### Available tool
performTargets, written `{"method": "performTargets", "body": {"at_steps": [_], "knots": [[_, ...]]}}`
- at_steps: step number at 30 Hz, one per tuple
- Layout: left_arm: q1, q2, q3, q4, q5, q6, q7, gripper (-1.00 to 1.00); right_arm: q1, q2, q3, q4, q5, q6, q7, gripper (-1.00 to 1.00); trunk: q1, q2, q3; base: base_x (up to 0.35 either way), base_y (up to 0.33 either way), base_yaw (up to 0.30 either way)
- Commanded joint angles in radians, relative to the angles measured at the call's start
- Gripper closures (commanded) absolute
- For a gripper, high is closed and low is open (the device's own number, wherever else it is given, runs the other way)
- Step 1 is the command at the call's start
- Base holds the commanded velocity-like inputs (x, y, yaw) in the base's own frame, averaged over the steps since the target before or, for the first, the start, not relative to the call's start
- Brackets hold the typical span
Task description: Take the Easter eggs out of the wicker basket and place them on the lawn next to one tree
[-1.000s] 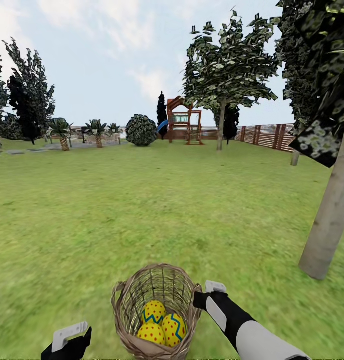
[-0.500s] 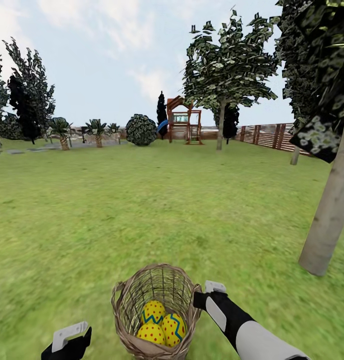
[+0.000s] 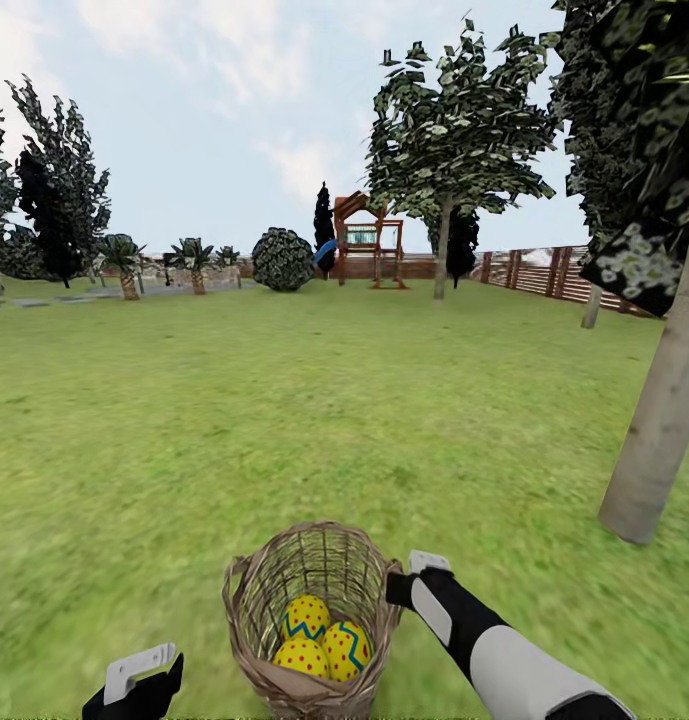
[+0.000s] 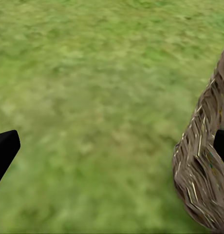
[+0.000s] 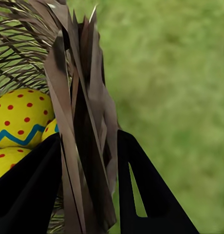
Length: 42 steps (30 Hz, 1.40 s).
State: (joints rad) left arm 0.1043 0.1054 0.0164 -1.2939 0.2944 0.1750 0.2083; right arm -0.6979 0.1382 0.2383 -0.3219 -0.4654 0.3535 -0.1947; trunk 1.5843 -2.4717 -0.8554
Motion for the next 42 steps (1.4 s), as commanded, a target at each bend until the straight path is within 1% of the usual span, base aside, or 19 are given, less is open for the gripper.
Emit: {"method": "performTargets", "body": {"at_steps": [1, 14, 15, 29, 35, 42], "knots": [[0.0, 0.0, -0.001, -0.002, 0.009, 0.005, 0.005, -1.0, 0.038, 0.0, 0.004, -0.005, -0.004, -0.044, -0.006, 1.0, 0.004, -0.007, -0.004, 0.0, 0.0, 0.0], [0.0, 0.0, -0.001, -0.002, 0.011, 0.005, 0.005, -1.0, 0.038, 0.0, 0.004, -0.005, -0.003, -0.044, -0.006, 1.0, 0.004, -0.007, -0.004, 0.0, 0.0, 0.0], [0.0, 0.0, -0.001, -0.002, 0.011, 0.005, 0.005, -1.0, 0.038, 0.0, 0.004, -0.005, -0.003, -0.044, -0.006, -1.0, 0.004, -0.007, -0.004, 0.0, 0.0, 0.0], [0.0, 0.0, -0.001, -0.004, 0.011, 0.003, 0.005, -1.0, 0.038, 0.0, 0.004, -0.005, -0.003, -0.044, -0.006, -1.0, 0.004, -0.007, -0.004, 0.0, 0.0, 0.0], [0.0, -0.006, -0.001, -0.007, 0.011, 0.003, 0.005, -1.0, 0.038, 0.0, 0.004, -0.005, -0.003, -0.044, -0.006, -1.0, -0.019, 0.035, 0.014, 0.0, 0.0, 0.0], [0.0, -0.007, -0.001, -0.005, 0.011, 0.004, 0.005, -1.0, 0.038, 0.0, 0.004, -0.005, -0.003, -0.044, -0.006, -1.0, -0.046, 0.084, 0.036, 0.0, 0.0, 0.0]]}}
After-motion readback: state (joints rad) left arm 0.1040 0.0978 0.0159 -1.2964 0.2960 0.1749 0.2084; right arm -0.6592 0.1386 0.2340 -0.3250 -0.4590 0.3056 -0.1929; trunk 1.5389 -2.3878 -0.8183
